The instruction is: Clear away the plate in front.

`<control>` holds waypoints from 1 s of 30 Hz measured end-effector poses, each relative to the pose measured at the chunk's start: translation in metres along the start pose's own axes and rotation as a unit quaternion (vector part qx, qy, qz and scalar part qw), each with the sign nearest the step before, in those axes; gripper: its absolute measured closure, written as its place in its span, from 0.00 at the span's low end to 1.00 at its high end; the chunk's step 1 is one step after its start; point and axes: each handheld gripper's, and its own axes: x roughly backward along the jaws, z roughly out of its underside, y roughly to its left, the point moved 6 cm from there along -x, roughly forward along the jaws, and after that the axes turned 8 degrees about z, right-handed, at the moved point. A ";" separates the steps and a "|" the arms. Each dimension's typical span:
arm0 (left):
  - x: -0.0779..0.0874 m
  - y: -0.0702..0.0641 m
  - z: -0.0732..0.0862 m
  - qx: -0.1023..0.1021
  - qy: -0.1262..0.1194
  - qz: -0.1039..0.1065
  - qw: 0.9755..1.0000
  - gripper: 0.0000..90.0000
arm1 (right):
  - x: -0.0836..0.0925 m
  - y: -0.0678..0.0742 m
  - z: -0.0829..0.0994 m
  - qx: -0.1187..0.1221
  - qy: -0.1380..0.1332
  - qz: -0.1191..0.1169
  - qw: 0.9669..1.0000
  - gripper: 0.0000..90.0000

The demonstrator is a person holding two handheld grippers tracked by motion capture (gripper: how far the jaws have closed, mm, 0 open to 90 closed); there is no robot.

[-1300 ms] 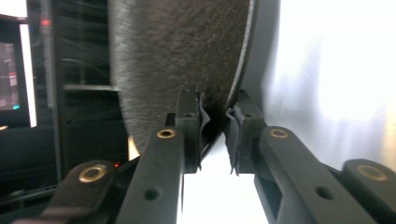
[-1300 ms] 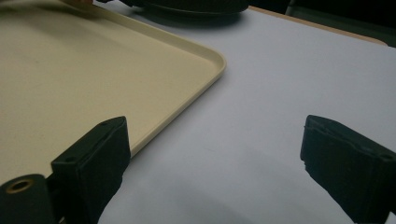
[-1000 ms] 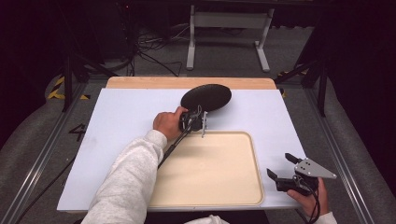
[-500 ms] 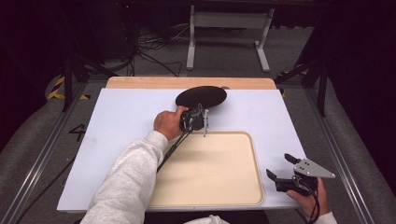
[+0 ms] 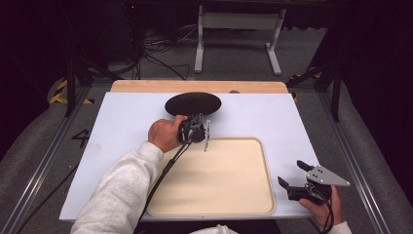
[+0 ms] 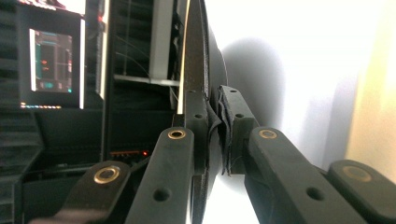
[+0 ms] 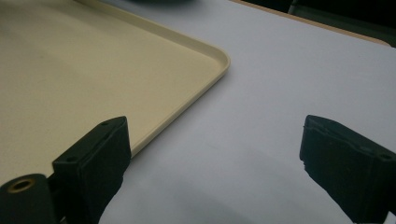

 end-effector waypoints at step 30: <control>0.161 -0.094 -0.037 -0.077 -0.167 0.018 0.983 0.91 | 0.000 -0.002 0.000 -0.001 0.005 0.013 1.000 0.11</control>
